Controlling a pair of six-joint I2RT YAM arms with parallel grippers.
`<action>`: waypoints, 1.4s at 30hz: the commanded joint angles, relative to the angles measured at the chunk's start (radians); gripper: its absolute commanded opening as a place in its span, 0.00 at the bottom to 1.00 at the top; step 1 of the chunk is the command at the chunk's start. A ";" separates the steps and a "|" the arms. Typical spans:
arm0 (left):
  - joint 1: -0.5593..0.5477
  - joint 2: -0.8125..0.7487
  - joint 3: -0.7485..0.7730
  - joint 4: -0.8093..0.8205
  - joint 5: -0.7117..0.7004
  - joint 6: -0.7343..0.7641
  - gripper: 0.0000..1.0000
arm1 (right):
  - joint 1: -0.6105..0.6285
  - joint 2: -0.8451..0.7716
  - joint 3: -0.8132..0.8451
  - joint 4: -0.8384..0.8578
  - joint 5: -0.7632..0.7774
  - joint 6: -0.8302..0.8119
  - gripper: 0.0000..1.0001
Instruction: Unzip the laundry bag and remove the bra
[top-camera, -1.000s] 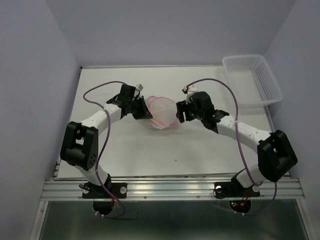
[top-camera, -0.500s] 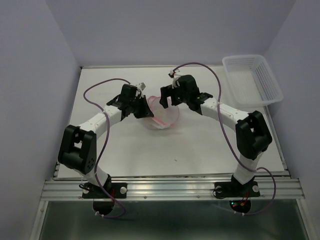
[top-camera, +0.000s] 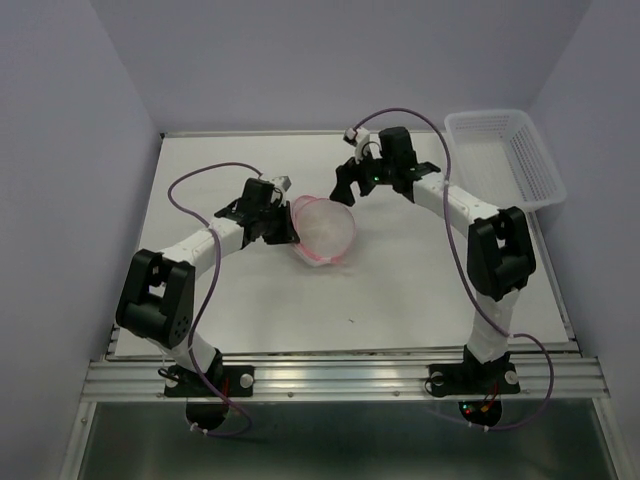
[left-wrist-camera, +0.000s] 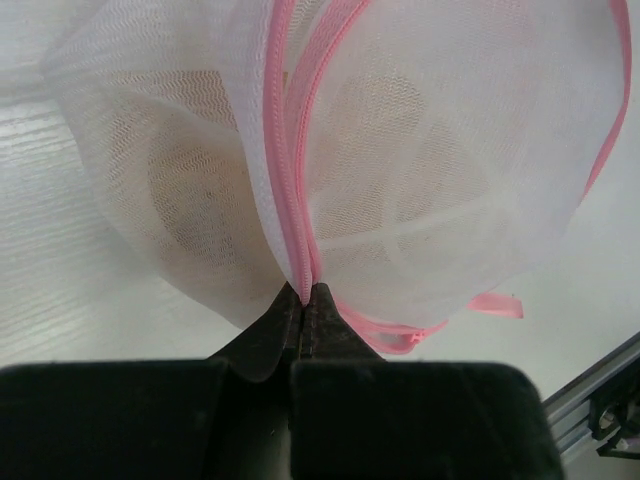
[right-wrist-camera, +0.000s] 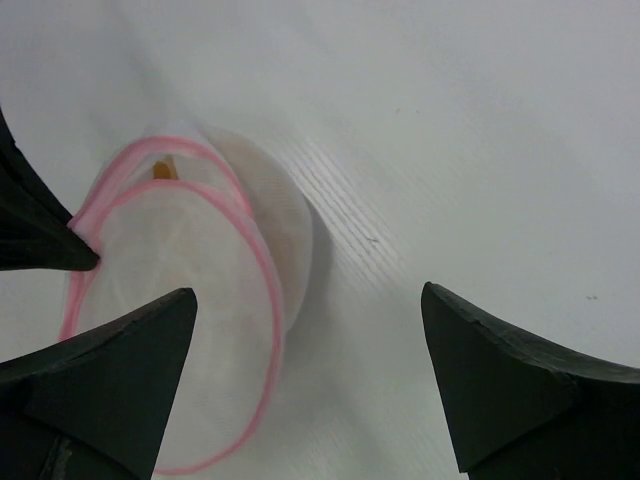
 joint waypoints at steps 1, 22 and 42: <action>-0.005 -0.025 -0.008 0.076 -0.013 0.076 0.00 | -0.063 0.052 0.077 -0.087 -0.154 0.044 1.00; -0.006 0.066 -0.008 0.090 0.010 0.030 0.00 | -0.074 0.034 -0.056 -0.081 -0.331 0.275 0.90; 0.003 0.020 0.080 0.021 0.049 -0.041 0.40 | -0.046 -0.135 -0.090 -0.112 -0.144 0.084 0.04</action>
